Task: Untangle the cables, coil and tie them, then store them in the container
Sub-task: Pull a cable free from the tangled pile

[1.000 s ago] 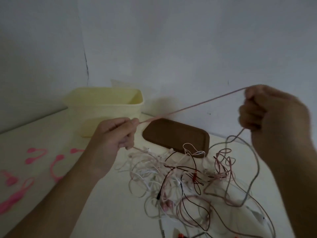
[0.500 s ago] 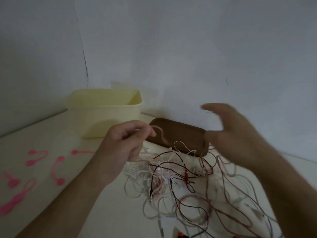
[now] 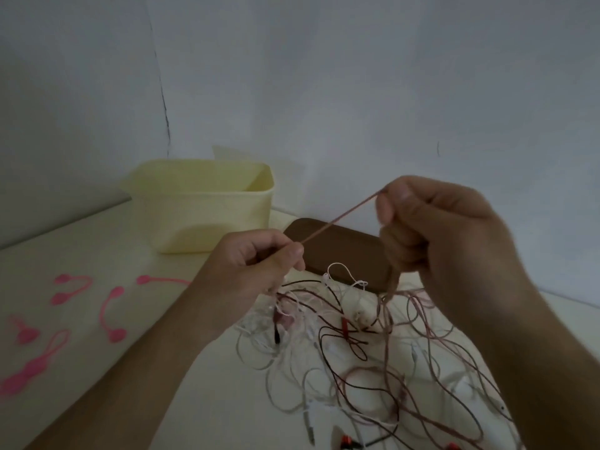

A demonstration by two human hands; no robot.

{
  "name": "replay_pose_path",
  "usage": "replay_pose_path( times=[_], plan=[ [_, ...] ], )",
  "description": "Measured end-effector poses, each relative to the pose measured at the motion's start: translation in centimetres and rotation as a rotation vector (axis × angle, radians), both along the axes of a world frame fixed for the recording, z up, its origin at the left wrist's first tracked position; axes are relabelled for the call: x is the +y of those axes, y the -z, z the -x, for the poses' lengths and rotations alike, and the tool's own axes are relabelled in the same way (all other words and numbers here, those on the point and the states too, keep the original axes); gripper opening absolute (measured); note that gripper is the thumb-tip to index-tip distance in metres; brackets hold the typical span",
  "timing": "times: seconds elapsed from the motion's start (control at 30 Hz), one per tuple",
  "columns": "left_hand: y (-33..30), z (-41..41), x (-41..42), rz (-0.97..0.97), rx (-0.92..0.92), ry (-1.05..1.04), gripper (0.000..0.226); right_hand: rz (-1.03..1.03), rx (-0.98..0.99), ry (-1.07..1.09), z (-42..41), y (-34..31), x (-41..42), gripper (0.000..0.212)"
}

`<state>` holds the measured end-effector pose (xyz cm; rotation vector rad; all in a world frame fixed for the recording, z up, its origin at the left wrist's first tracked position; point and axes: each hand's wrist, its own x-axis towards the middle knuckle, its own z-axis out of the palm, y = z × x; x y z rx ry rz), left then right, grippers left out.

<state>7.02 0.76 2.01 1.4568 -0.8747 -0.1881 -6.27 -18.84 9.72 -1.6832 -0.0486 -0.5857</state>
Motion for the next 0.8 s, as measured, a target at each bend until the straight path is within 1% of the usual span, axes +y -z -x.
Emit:
replay_pose_path(
  times=[0.07,0.13,0.2,0.27,0.33,0.37,0.4,0.47,0.5,0.53,0.57,0.6,0.63,0.67,0.73,0.8],
  plan=[
    [0.0,-0.1,-0.1,0.007,0.015,0.021,0.023,-0.120,-0.087,0.002,0.3,-0.7,-0.3,0.035],
    [0.0,0.0,-0.2,-0.005,0.001,0.029,0.021,-0.173,-0.167,0.005,0.9,-1.2,-0.5,0.035],
    [0.1,0.0,-0.3,-0.027,-0.021,0.035,0.016,-0.179,-0.229,0.017,1.2,-1.6,-0.6,0.036],
    [0.5,0.0,-0.5,-0.068,-0.045,0.011,0.023,-0.165,-0.253,0.037,1.4,-1.6,-0.8,0.036],
    [0.8,0.1,-0.7,-0.095,-0.053,-0.034,0.030,-0.134,-0.213,0.092,1.5,-1.6,-1.1,0.037],
    [0.9,0.2,-0.9,-0.080,-0.040,-0.053,0.030,-0.080,-0.173,0.172,1.5,-1.6,-1.4,0.037],
    [0.9,0.4,-1.0,-0.054,-0.020,-0.066,0.028,0.035,-0.098,0.285,1.6,-1.6,-1.7,0.037],
    [0.9,0.7,-1.1,-0.005,0.023,-0.073,0.025,0.423,0.141,0.522,1.5,-1.5,-2.5,0.027],
    [0.9,0.8,-1.1,0.003,0.035,-0.070,0.024,0.593,0.293,0.568,1.4,-1.4,-2.3,0.025],
    [0.9,0.9,-1.1,-0.002,0.038,-0.065,0.025,0.725,0.421,0.575,1.3,-1.4,-1.8,0.039],
    [0.9,1.1,-1.2,-0.016,0.036,-0.056,0.026,0.819,0.463,0.523,1.3,-1.3,-1.3,0.058],
    [0.8,1.3,-1.3,-0.033,0.034,-0.046,0.028,0.867,0.462,0.418,1.1,-1.1,-0.6,0.071],
    [0.7,1.6,-1.4,-0.044,0.037,-0.041,0.032,0.891,0.437,0.305,0.9,-0.8,0.3,0.075],
    [0.6,1.8,-1.6,-0.045,0.042,-0.038,0.037,0.910,0.411,0.189,0.5,-0.1,1.3,0.070],
    [0.5,2.2,-1.7,-0.027,0.048,-0.030,0.041,0.934,0.410,0.053,-0.6,1.8,2.4,0.040],
    [0.6,2.1,-1.5,-0.017,0.024,-0.033,0.037,0.933,0.459,0.072,-1.7,3.1,2.7,0.011]
  ],
)
